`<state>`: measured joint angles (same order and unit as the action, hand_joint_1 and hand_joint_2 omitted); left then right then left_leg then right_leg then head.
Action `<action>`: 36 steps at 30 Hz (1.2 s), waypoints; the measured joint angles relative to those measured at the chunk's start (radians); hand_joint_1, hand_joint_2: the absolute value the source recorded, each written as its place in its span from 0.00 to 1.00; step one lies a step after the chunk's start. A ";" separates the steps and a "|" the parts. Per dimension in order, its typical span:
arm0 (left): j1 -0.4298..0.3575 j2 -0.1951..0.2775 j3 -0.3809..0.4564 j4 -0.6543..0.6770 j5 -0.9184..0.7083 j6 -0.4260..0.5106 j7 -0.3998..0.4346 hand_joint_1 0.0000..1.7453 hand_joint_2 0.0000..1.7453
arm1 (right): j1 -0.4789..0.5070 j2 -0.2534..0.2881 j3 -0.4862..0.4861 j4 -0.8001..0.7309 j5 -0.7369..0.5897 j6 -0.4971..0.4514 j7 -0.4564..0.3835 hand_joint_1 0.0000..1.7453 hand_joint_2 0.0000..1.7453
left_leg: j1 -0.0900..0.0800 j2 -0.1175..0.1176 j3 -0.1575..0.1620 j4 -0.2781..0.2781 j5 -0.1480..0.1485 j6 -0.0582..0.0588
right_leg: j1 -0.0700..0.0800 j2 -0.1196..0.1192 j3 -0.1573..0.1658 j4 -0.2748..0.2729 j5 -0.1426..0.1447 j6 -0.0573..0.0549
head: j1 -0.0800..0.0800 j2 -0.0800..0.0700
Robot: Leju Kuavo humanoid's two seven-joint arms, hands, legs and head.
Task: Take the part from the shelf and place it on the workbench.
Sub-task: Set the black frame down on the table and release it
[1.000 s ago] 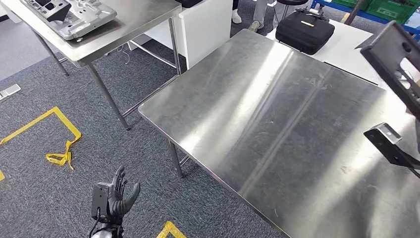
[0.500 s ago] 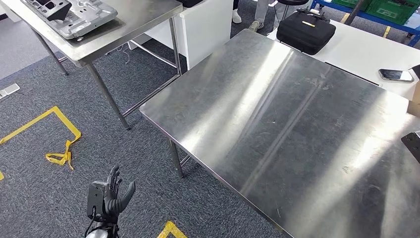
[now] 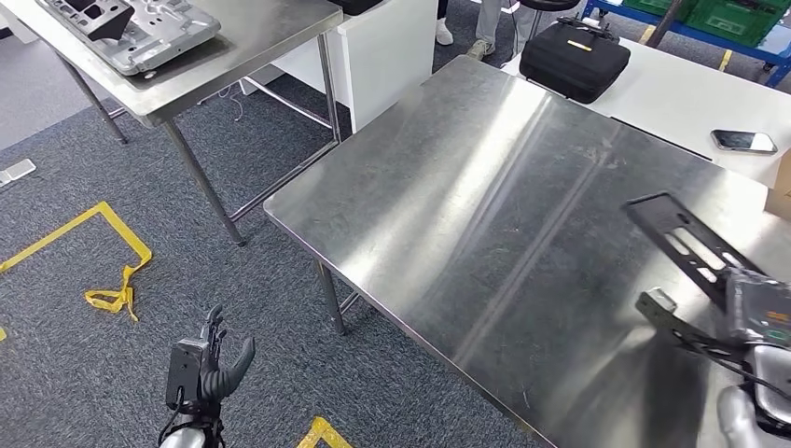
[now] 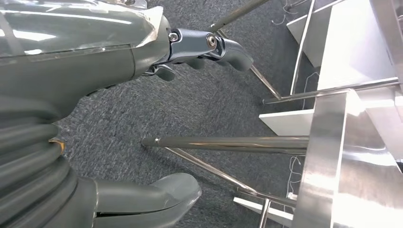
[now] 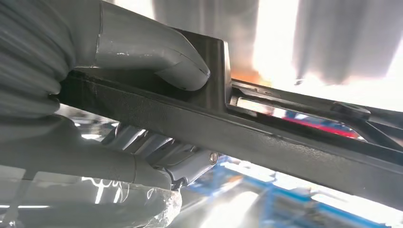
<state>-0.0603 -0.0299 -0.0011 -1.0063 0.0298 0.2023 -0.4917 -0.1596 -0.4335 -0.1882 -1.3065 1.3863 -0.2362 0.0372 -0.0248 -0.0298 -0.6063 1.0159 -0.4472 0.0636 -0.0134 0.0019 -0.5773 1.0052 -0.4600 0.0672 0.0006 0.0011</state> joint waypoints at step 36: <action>-0.079 -0.030 -0.104 0.059 0.002 -0.033 0.023 0.00 0.00 | -0.188 0.262 0.337 0.177 0.118 0.058 -0.028 0.00 0.00 | 0.000 -0.002 0.000 0.000 0.001 0.000 | -0.001 -0.001 0.001 0.000 0.000 0.000 | 0.000 0.000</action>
<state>-0.1392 -0.0599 -0.1048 -0.9471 0.0322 0.1698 -0.4683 -0.3473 -0.1711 0.1491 -1.1290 1.5040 -0.1778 0.0091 -0.0251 -0.0314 -0.6061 1.0160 -0.4467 0.0633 -0.0141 0.0014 -0.5764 1.0053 -0.4601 0.0671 0.0010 0.0011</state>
